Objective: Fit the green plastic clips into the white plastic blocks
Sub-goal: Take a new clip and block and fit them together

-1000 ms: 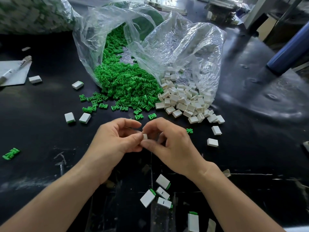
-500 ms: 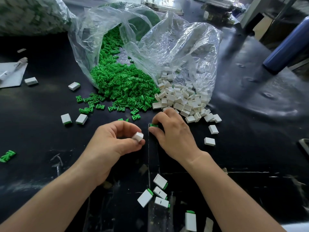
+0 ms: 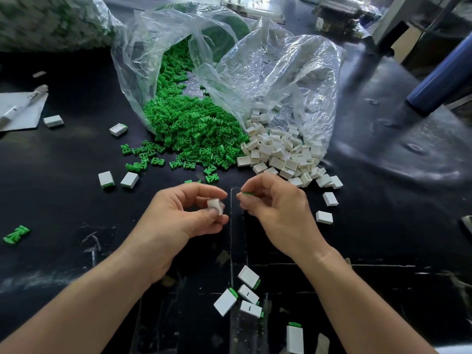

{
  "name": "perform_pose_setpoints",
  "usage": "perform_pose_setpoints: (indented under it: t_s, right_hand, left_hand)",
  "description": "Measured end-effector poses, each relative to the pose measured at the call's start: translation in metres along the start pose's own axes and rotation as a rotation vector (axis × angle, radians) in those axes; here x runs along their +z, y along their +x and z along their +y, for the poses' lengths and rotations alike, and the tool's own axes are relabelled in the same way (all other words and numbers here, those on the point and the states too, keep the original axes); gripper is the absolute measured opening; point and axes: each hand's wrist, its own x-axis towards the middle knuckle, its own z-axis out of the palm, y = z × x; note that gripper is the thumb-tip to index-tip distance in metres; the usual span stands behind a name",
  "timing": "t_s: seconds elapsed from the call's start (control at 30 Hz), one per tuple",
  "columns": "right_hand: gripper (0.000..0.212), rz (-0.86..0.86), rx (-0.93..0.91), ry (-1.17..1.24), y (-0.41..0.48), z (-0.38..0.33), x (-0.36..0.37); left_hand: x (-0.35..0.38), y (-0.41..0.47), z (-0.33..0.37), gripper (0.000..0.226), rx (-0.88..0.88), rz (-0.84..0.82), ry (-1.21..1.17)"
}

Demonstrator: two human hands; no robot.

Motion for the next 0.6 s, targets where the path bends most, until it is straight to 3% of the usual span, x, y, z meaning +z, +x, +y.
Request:
perform_pose_setpoints:
  t_s: [0.23, 0.4, 0.6]
  right_hand:
    - [0.030, 0.060, 0.014, 0.108, -0.0013, -0.0062, -0.0034]
    - [0.028, 0.021, 0.026, 0.235, -0.0034, -0.0102, -0.0027]
    - [0.026, -0.016, -0.019, 0.189, -0.0058, -0.0105, -0.0010]
  left_hand:
    - [0.0012, 0.0016, 0.0008, 0.006, -0.019, 0.027, -0.006]
    - [0.0015, 0.0011, -0.0002, 0.020, -0.023, -0.030, 0.020]
    - [0.0035, -0.0006, -0.0014, 0.017, -0.036, -0.067, 0.086]
